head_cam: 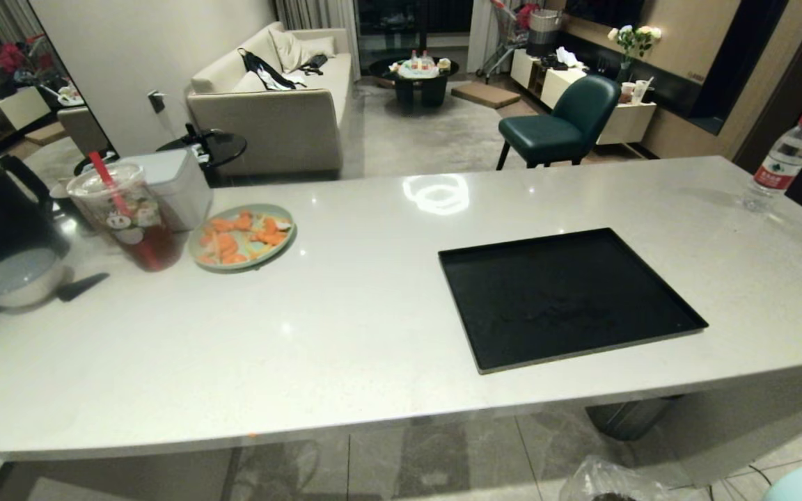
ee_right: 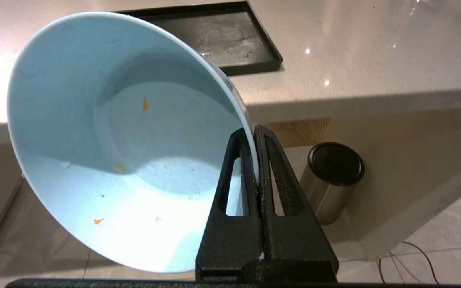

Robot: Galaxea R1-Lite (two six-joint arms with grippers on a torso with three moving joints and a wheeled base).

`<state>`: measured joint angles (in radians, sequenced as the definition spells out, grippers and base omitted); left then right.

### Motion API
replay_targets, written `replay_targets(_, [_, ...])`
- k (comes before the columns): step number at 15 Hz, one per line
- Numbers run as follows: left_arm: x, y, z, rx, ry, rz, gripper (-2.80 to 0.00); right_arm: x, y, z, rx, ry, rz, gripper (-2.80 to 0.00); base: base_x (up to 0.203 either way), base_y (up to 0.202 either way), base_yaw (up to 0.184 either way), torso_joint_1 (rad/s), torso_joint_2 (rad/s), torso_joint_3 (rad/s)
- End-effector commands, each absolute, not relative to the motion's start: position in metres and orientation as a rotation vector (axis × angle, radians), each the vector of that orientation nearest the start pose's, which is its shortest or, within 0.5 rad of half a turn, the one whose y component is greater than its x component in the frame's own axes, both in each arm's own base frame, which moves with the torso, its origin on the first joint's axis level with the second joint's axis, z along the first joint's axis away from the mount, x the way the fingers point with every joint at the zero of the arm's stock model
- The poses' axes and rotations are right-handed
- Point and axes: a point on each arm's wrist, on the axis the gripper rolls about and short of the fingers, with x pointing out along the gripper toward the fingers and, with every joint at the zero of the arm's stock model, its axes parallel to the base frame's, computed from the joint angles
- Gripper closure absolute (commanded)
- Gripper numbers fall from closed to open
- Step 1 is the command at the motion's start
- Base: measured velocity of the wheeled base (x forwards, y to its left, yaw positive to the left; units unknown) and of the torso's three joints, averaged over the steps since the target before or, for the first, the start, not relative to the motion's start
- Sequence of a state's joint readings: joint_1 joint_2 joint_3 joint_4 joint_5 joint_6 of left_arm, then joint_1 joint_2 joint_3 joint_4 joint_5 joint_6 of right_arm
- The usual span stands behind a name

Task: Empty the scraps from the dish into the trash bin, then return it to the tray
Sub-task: Put the bowl back to the table

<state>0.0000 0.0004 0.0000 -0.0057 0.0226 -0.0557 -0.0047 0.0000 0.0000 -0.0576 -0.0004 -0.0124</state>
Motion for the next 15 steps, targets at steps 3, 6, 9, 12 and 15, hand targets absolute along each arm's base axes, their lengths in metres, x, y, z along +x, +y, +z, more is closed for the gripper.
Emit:
replay_targets(3, [-0.023,0.001,0.076,-0.057,-0.005,0.023,0.00,-0.023,0.000,0.081,-0.014,-0.058,-0.005,0.00,0.194,0.000,0.001,0.003,0.00,0.002])
replay_targets(6, [-0.023,0.001,0.076,-0.057,-0.005,0.023,0.00,-0.023,0.000,0.081,-0.017,-0.058,-0.005,0.00,0.194,0.000,0.001,0.006,0.00,0.002])
replay_targets(9, [-0.023,0.001,0.076,-0.057,-0.005,0.023,0.00,-0.023,0.000,0.082,-0.020,-0.066,-0.006,0.00,0.159,0.000,0.005,0.007,0.00,0.002])
replay_targets(12, [-0.023,0.001,0.076,-0.057,-0.006,0.022,0.00,-0.027,0.000,0.096,-0.012,-0.102,0.001,0.00,0.000,0.000,0.000,0.000,0.00,0.000])
replay_targets(15, [-0.023,0.001,0.076,-0.057,-0.005,0.023,0.00,-0.032,0.001,0.132,-0.007,-0.073,0.030,0.00,0.000,0.000,0.000,0.000,0.00,0.000])
